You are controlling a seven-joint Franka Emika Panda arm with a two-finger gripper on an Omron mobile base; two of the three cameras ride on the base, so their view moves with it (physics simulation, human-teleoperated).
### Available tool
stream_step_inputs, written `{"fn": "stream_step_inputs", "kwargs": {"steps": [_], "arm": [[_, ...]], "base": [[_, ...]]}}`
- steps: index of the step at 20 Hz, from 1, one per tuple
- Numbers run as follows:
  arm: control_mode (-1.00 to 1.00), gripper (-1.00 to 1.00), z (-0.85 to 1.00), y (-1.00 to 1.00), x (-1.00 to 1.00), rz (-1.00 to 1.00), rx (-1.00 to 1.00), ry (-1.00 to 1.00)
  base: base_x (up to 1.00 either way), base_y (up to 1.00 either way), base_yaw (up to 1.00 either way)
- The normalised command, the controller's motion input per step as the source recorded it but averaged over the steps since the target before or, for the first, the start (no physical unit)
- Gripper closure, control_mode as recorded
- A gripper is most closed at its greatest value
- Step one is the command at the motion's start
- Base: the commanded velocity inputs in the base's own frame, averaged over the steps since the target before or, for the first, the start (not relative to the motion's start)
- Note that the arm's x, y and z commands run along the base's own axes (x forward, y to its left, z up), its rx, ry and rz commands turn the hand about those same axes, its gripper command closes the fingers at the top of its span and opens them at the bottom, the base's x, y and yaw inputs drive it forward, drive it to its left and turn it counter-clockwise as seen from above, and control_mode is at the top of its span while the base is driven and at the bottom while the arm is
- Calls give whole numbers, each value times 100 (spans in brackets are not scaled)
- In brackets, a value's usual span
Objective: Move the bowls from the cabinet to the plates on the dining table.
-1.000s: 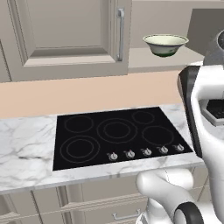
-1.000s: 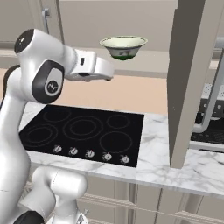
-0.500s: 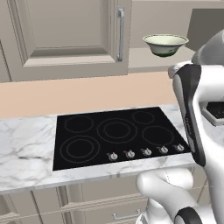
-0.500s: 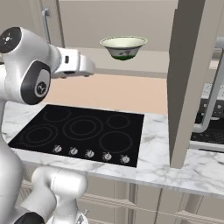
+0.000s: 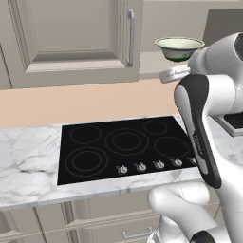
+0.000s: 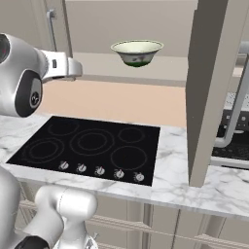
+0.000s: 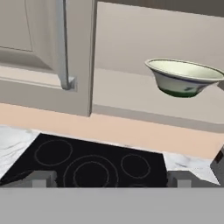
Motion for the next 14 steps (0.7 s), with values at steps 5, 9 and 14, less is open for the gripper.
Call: {"fn": "stream_step_inputs", "kwargs": {"steps": [5, 9, 14], "arm": [[-100, -100, 12, 52, 34, 10, 7, -12], [-100, -100, 14, 52, 41, 8, 6, -11], [-100, -100, 18, 46, 43, 6, 3, -12]], "base": [[0, 0, 0], [0, 0, 0], [0, 0, 0]]}}
